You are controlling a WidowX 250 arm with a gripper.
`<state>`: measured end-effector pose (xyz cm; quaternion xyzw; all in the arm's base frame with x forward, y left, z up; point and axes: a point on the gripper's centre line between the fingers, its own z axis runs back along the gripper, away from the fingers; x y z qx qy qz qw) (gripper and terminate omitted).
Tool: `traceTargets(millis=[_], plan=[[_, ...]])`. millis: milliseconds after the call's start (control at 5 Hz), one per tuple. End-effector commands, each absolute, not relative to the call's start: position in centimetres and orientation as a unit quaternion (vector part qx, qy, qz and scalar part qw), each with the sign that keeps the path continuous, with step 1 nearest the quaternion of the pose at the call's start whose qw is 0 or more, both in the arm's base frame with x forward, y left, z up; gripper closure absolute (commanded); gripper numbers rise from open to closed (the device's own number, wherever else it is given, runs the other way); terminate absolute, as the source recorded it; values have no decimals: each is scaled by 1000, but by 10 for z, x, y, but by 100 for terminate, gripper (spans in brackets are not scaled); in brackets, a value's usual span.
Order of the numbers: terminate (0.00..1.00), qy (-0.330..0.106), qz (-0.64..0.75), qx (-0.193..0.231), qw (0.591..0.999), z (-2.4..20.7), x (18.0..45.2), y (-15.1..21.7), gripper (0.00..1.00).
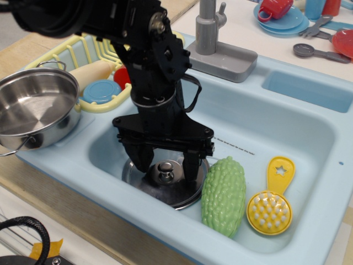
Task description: Put lid on pot or pan
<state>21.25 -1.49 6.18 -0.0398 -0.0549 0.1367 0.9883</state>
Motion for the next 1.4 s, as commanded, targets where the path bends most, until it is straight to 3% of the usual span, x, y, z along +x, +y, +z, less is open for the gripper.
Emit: traceTargets(millis=[0, 200, 600, 1200], plan=[[0, -62, 145, -46, 986, 64, 217, -12, 0], [0, -54, 148, -51, 986, 61, 216, -12, 100], [0, -57, 147, -59, 986, 61, 208, -13, 100], [0, -111, 100, -28, 988, 107, 223, -20, 100]])
